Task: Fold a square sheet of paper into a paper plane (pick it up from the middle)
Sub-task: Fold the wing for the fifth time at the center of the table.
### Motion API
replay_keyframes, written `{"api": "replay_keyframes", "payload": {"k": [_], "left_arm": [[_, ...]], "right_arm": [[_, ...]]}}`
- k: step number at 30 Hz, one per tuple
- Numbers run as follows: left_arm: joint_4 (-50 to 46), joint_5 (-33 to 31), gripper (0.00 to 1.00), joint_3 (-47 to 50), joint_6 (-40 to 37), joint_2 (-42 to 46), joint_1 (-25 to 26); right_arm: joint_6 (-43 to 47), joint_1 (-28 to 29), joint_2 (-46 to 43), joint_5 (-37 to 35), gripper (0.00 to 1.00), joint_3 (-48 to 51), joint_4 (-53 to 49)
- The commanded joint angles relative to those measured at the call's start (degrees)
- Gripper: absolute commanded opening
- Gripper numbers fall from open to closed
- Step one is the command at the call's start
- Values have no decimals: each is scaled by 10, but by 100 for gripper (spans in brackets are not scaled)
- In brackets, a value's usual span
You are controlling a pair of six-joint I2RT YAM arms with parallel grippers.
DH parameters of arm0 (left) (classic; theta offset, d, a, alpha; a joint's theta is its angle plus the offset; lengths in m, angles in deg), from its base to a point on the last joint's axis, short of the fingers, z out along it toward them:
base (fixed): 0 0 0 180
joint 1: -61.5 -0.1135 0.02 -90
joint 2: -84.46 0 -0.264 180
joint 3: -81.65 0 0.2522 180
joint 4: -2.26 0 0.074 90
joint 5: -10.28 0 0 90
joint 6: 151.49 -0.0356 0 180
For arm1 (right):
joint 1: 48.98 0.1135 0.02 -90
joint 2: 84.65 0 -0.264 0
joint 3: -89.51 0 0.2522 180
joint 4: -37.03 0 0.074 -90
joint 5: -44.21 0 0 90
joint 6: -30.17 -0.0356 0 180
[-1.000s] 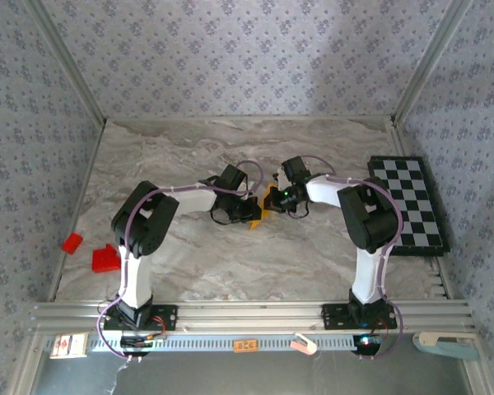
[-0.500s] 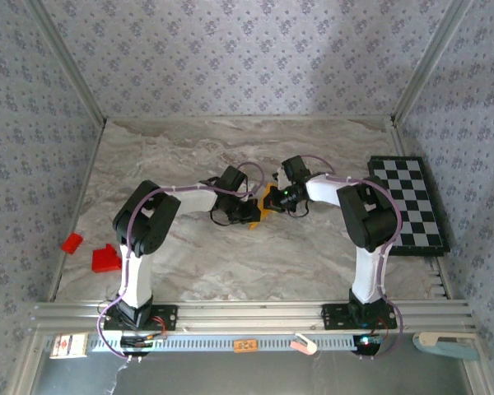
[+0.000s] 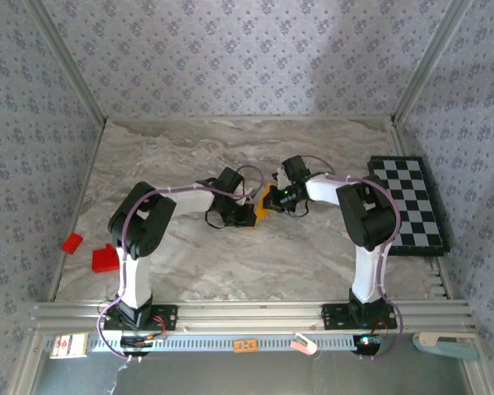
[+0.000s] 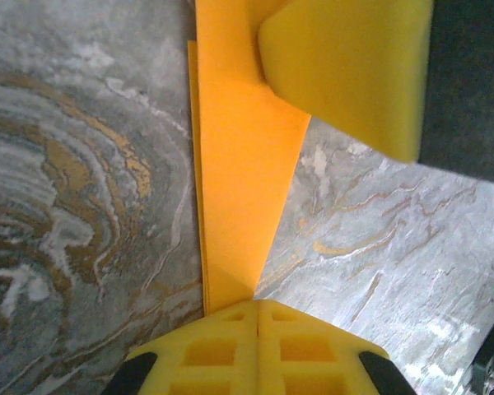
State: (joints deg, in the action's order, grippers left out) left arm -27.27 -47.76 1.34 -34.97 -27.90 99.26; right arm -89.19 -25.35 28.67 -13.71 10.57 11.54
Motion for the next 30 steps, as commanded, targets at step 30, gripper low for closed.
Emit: {"api": "replay_keyframes", "payload": {"k": [30], "left_arm": [[58, -48, 1, 80, 93, 96, -15]], "right_arm": [[-87, 80, 20, -50, 0, 29, -13]]}}
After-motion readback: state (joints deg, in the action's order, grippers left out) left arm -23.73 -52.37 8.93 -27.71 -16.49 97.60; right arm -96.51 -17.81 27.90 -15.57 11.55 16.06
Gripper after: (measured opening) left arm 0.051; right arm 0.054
